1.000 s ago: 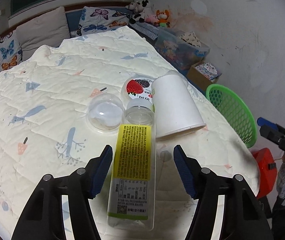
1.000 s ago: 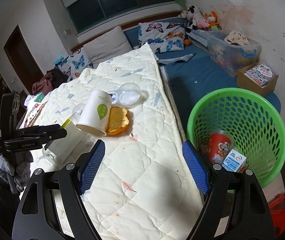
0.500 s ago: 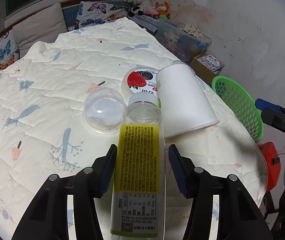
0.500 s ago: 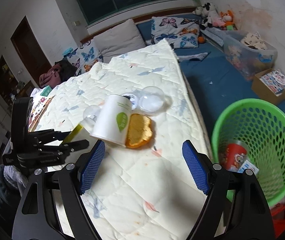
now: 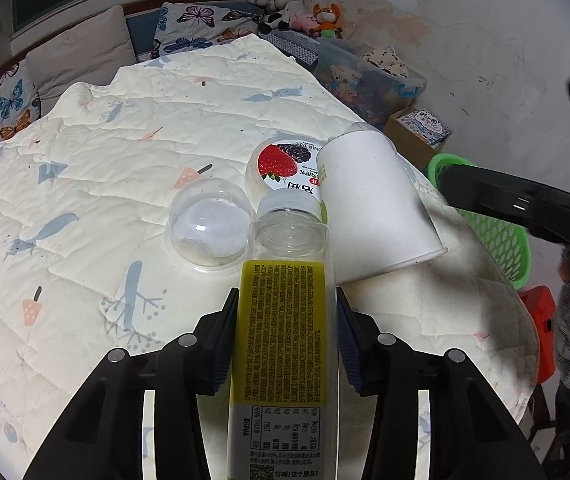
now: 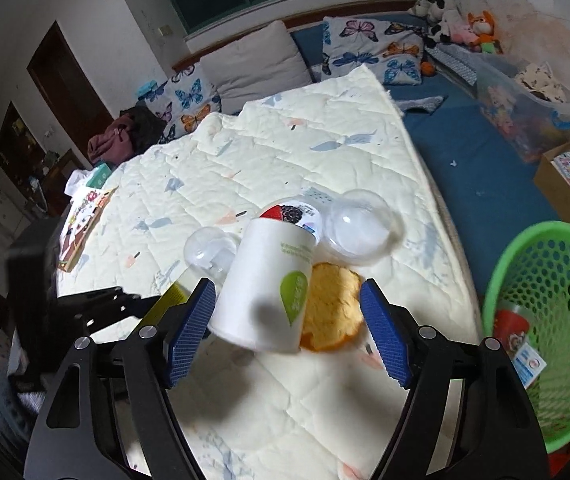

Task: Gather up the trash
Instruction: 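Grasp the yellow-labelled bottle with the left tool while the right tool grasps the white cup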

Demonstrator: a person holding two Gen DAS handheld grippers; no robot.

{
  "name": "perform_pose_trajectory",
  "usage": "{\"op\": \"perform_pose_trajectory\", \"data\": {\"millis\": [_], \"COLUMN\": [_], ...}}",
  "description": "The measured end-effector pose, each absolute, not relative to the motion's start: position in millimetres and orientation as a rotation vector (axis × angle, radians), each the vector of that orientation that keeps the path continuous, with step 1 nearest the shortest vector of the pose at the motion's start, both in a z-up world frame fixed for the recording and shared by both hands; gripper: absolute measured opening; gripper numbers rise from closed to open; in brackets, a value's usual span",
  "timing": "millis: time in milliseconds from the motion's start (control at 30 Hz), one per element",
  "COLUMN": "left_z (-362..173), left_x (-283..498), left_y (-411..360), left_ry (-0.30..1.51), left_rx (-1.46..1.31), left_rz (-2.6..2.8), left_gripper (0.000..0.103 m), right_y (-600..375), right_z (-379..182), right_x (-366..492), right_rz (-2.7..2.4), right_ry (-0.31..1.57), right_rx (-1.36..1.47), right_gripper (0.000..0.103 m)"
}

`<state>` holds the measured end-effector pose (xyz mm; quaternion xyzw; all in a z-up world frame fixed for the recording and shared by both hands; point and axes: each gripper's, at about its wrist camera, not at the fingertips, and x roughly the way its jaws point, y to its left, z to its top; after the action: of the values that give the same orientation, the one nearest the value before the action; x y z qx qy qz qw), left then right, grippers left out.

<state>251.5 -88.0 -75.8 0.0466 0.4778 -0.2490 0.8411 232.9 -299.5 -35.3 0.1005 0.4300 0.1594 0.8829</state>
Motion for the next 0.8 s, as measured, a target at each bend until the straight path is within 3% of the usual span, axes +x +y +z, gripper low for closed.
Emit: {"op": "perform_pose_trajectory", "data": {"millis": [333, 533, 800], "left_z": [-68.7, -61.0, -49.4], "left_x": [238.3, 232.2, 220.9], "left_y": [-67.5, -55.6, -51.1], "left_ry": [1.002, 0.985, 0.964], "left_rx": [0.070, 0.050, 0.029], "left_rz": [-0.517, -0.507, -0.517], "left_gripper": [0.043, 0.043, 0.043], "right_y": [-285.8, -285.2, -287.8], "right_z": [-55.5, -66.0, -53.7], "right_x": [263.1, 269.8, 254.4], "right_rz": [0.335, 0.358, 0.364], "right_ry": [0.963, 0.997, 0.952], "right_rx": [0.244, 0.308, 0.313], "right_gripper": [0.071, 0.062, 0.061]}}
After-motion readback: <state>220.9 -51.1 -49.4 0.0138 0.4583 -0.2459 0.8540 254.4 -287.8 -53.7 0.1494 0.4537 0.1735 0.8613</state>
